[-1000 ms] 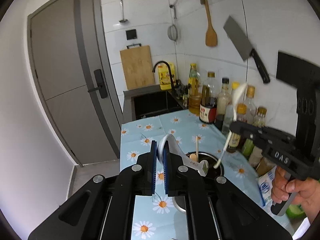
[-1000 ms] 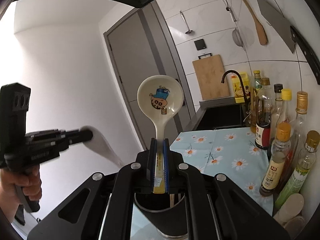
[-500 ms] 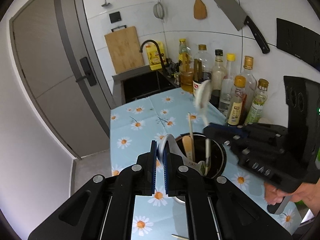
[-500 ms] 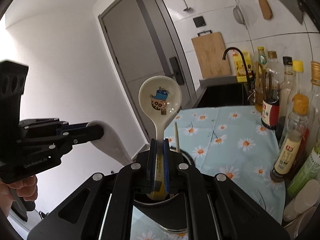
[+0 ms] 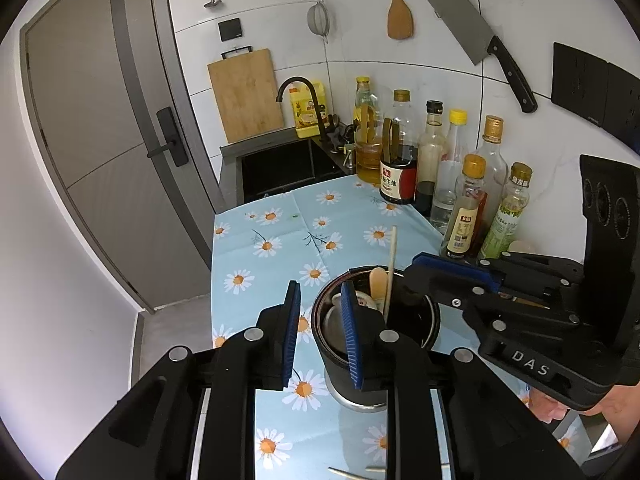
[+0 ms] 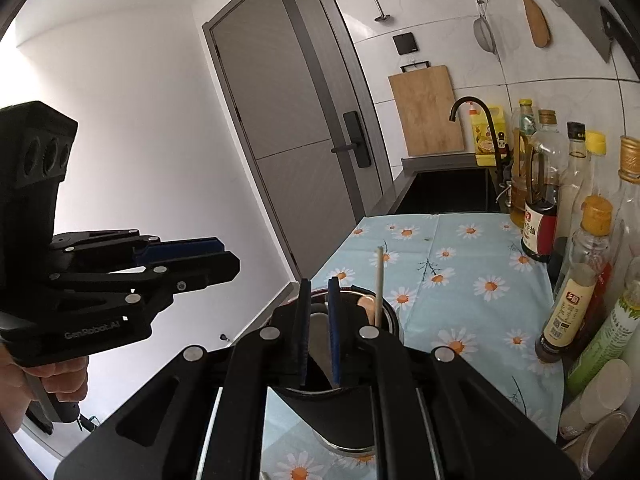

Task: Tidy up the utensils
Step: 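Release the cartoon spoon into the holder while the left tool releases the green-tipped spoon, then move both open tools down toward the loose wooden chopsticks on the cloth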

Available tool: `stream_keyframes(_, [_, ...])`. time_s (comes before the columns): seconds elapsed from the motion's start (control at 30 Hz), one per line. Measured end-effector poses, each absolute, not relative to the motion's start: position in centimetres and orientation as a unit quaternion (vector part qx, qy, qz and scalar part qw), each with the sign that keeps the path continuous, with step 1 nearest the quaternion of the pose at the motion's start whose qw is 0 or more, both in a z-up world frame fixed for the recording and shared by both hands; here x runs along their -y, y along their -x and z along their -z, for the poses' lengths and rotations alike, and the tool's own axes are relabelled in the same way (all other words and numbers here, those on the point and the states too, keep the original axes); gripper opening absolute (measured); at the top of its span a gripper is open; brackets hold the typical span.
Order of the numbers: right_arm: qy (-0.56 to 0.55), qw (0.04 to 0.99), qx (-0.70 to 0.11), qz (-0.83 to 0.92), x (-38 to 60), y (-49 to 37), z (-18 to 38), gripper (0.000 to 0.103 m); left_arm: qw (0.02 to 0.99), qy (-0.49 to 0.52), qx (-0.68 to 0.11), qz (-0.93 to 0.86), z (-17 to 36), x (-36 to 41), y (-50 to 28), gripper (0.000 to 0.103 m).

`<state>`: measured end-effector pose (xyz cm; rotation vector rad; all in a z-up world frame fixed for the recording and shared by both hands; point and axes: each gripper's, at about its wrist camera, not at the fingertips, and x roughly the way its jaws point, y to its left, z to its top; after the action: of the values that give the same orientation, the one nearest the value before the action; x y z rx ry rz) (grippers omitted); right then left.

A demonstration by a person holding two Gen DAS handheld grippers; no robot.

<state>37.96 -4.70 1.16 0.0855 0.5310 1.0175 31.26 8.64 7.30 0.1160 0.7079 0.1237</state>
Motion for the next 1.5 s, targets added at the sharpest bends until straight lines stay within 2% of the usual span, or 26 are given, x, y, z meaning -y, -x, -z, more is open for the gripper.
stream_keyframes(0.07, [-0.038, 0.839, -0.25, -0.481, 4.9, -37.6, -1.5, 0.01, 0.935, -0.056, -0.343, -0.061, -7.5, -8.5, -31.0, 0.021])
stream_keyframes(0.17, [-0.036, 0.838, -0.25, -0.484, 5.2, -37.0, -2.0, 0.016, 0.937, -0.053, -0.339, -0.064, -7.8, -8.5, -30.2, 0.021])
stream_keyframes(0.47, [0.022, 0.821, -0.262, -0.507, 5.4, -33.4, -3.3, 0.017, 0.937, -0.015, -0.339, -0.08, -8.0, -9.4, -26.2, 0.021])
stream_keyframes(0.63, [0.066, 0.789, -0.303, -0.53, 4.7, -31.5, -2.5, 0.017, 0.93, 0.01, -0.354, -0.094, -6.7, -10.2, -23.5, 0.021])
stream_keyframes(1.2, [0.183, 0.704, -0.442, -0.525, 3.7, -29.0, 5.4, 0.02, 0.882, 0.052, -0.464, -0.064, 2.4, -8.7, -18.0, 0.021])
stream_keyframes(1.5, [0.242, 0.643, -0.514, -0.514, 2.0, -29.0, 9.2, 0.02, 0.859, 0.049, -0.51, -0.013, 5.0, -5.9, -16.2, 0.021])
